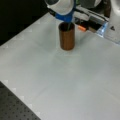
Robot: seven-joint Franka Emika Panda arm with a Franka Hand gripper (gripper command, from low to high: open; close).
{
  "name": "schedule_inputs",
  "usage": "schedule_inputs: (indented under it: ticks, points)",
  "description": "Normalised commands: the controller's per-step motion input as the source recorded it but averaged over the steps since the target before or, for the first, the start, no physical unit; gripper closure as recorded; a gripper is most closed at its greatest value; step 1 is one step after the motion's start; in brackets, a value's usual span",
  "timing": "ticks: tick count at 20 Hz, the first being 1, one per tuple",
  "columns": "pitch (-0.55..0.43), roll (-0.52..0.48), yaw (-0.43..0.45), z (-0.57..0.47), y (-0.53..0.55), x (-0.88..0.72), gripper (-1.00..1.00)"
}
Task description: Flower insertion into a vase
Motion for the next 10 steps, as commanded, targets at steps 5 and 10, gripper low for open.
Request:
schedule_inputs:
  ticks: [5,10]
  points:
    - [0.107,0.025,-0.183,-0.15,0.08,0.53,-1.0]
    - [0.103,0.03,-0.173,-0.11,0.11,0.44,-1.0]
